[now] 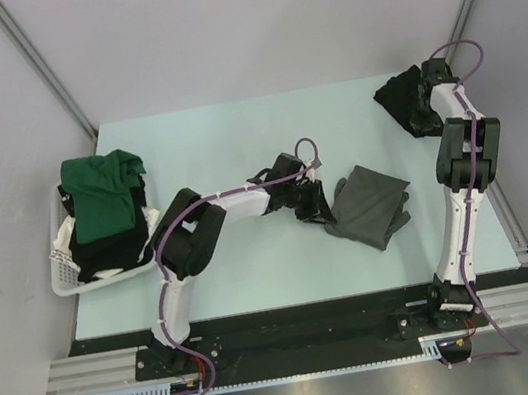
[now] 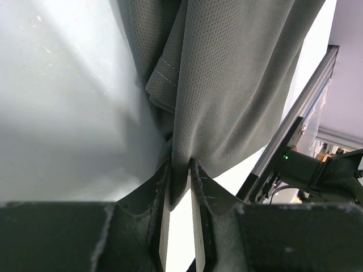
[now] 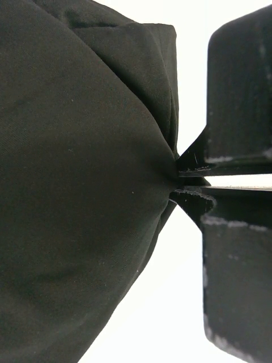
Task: Fold and stack the t-shirts
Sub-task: Put the neatly folded tshirt into the corner of the board with both arms
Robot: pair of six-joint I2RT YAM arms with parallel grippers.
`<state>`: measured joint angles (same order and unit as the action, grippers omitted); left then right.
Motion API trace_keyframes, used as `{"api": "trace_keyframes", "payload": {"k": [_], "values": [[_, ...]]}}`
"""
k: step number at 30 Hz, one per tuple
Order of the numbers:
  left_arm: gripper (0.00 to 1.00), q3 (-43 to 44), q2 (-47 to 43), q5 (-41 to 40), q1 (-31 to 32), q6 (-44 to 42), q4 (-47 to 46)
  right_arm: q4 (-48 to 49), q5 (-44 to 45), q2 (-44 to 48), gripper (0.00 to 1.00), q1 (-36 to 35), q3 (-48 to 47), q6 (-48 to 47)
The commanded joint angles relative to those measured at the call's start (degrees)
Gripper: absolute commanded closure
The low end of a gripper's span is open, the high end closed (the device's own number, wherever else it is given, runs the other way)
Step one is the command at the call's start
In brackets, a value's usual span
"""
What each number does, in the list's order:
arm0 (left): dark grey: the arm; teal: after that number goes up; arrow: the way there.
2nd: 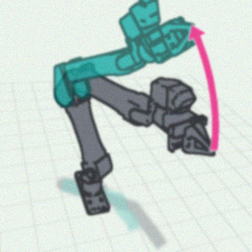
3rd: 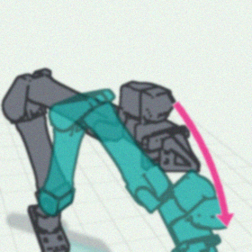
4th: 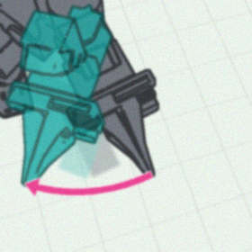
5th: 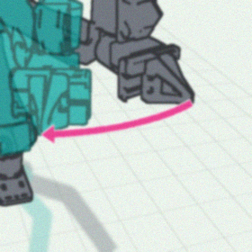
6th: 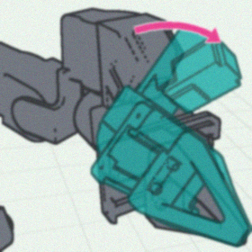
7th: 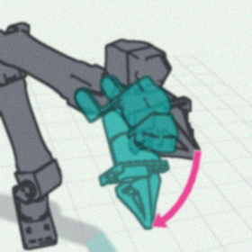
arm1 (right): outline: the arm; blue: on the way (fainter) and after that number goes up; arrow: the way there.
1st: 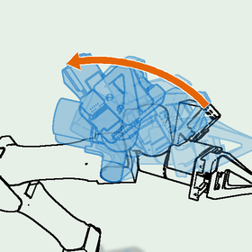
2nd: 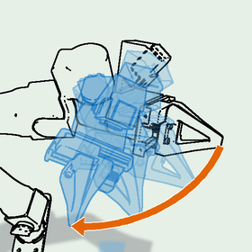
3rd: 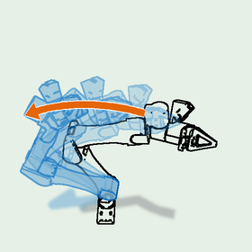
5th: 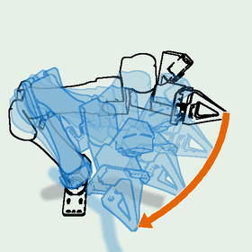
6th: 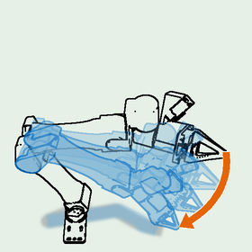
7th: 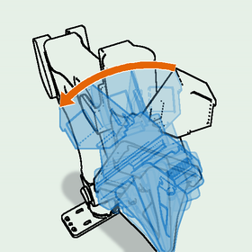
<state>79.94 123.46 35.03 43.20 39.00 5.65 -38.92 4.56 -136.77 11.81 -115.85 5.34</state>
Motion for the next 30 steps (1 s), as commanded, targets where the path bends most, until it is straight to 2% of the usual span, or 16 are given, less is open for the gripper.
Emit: {"api": "trace_keyframes", "payload": {"k": [1, 7, 17, 30], "values": [[0.77, 1.7, -0.1, 1.7, -0.1, -0.4, -0.6, -1.4, -1.7, -2.4, 1.0, -1.4, -0.4, 0.6], [0.77, 2.1, -0.6, 2.2, -0.2, -0.5, -0.6, -3.1, -1.3, 1.0, 1.0, -1.4, 2.9, 0.9], [0.73, 1.8, -3.3, 2.5, -0.6, -2.4, 0.2, -2.5, -1.0, 11.3, 0.99, -3.8, 17.4, 2.5], [0.72, -3.5, -8.8, 3.9, -0.6, -2.8, -2.0, -4.8, 2.1, 23.9, 0.99, -8.7, 31.0, 5.1]]}}
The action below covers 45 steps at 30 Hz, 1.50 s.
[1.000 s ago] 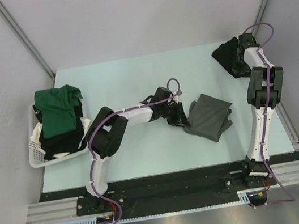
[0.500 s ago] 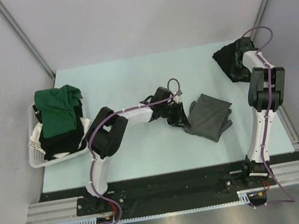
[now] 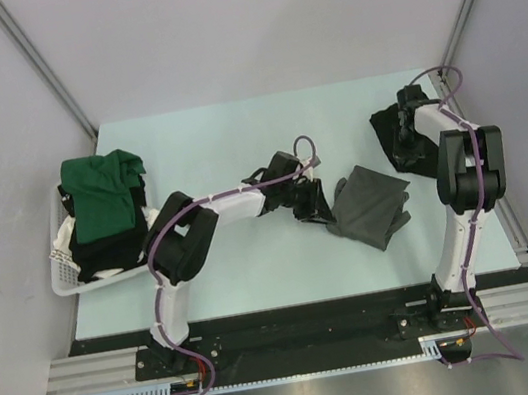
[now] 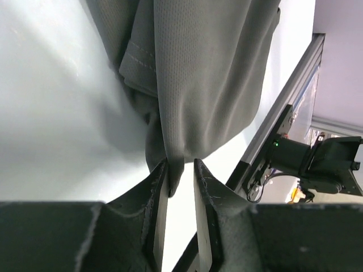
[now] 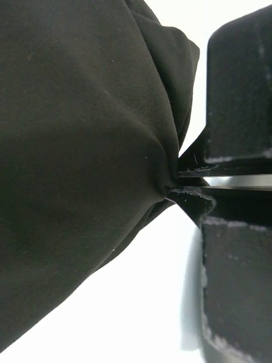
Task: Fold and stack the t-shirts
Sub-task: Put the neatly folded tshirt into the corner of the board with both arms
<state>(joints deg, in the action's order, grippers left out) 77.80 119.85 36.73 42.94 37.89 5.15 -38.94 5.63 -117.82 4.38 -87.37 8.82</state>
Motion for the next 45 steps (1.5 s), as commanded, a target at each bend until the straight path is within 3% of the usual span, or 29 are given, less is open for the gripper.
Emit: {"api": "trace_keyframes", "payload": {"k": [1, 8, 9, 12, 15, 26, 27, 35, 45], "values": [[0.72, -1.6, -5.6, 2.2, -0.3, -1.7, -1.5, -4.9, 1.1, 5.6, 0.99, -1.4, 3.2, 1.7], [0.72, -3.0, -7.8, 2.1, -0.2, -1.7, -1.5, -6.9, 1.3, 8.6, 0.98, -1.7, 4.7, 2.6], [0.72, -3.1, -8.0, 2.0, -0.2, -1.6, -1.5, -7.0, 1.1, 8.7, 0.95, -1.8, 4.7, 2.3], [0.71, -3.2, -8.1, 1.9, -0.2, -1.6, -1.4, -7.0, 3.6, 8.3, 0.74, -2.0, 4.8, 2.3], [0.71, -2.9, -7.7, 1.9, -0.1, -1.5, -1.1, -6.2, 5.1, 8.7, 0.61, -2.0, 4.8, 1.8], [0.67, -0.1, -4.7, 0.4, 1.2, -0.9, 0.6, -6.4, 6.6, 16.5, 0.38, -1.7, 1.3, 0.2], [0.66, 0.2, -3.8, 0.4, 1.2, -1.0, 1.2, -6.8, 6.8, 17.4, 0.01, -1.6, 0.7, -0.3], [0.53, 3.1, -1.0, -1.6, 1.5, -1.7, 3.1, -11.9, 5.7, 21.8, 0.0, 2.6, -9.5, -4.2], [0.44, 6.8, -3.2, -12.8, 1.5, -6.1, 14.4, -10.3, 1.2, 26.1, 0.0, 2.8, -7.3, -2.8]]}}
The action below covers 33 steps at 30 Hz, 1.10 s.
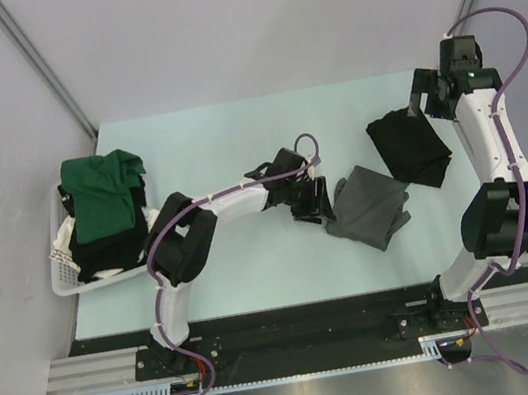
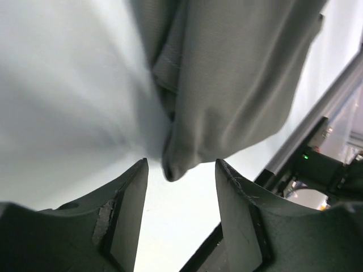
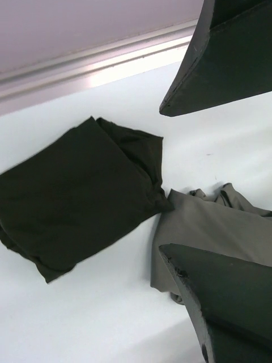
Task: Fold and stack the t-shirts
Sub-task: Put the neatly folded tshirt into the corner of the board with both arms
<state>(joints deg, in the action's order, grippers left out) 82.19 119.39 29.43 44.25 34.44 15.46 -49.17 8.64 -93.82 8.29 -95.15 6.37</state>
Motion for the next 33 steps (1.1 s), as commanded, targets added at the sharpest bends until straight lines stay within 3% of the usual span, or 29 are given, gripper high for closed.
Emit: {"api": "trace_keyframes", "payload": {"k": [1, 12, 23, 28, 33], "values": [[0.44, 2.4, -2.8, -6.0, 0.2, -2.7, 4.5, 0.1, -1.8, 2.3, 0.0, -1.3, 0.8, -0.2], [0.43, 2.2, -0.6, -4.0, 0.3, -2.3, 4.0, 1.1, -2.3, 1.8, 0.0, -1.5, 1.1, -0.3], [0.44, 7.4, 4.5, -0.6, 2.6, -2.6, 4.7, 0.3, -0.7, 1.2, 0.0, -2.7, 4.3, -0.7], [0.51, 9.5, 6.3, 0.0, 3.9, -2.7, 5.8, 1.0, 5.7, 2.3, 0.0, -2.9, 5.6, 2.3], [0.71, 10.4, 6.8, 0.8, 4.2, -3.0, 6.7, 2.6, 7.9, 3.6, 0.0, -2.0, 8.3, 6.6]]}}
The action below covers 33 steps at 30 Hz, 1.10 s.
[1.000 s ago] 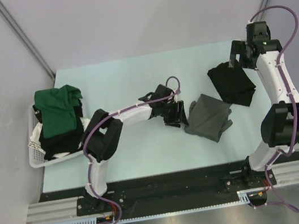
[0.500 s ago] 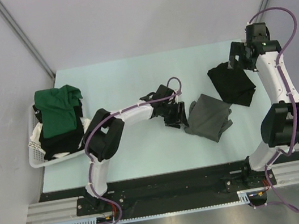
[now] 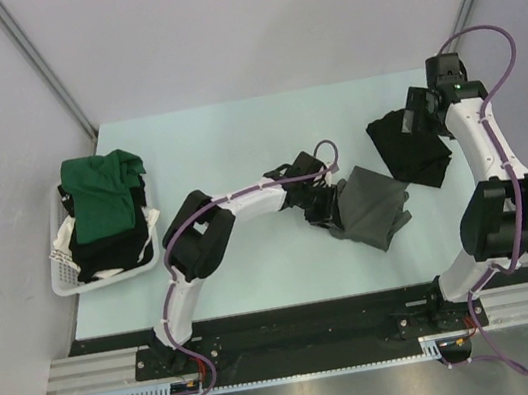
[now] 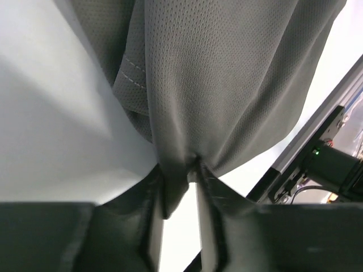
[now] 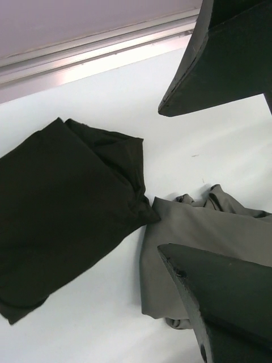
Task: Fold and stack the t-shirts
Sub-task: Put the neatly folded tshirt into the corner of the board with both arms
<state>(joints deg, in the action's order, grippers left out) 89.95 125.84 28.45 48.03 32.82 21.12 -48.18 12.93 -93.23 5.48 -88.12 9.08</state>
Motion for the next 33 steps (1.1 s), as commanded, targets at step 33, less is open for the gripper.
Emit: {"api": "trace_keyframes", "payload": {"k": [33], "values": [[1.0, -5.7, -7.0, -6.1, -2.5, -2.5, 5.0, 2.5, -20.6, -0.8, 0.0, -2.3, 18.1, 7.5]]}}
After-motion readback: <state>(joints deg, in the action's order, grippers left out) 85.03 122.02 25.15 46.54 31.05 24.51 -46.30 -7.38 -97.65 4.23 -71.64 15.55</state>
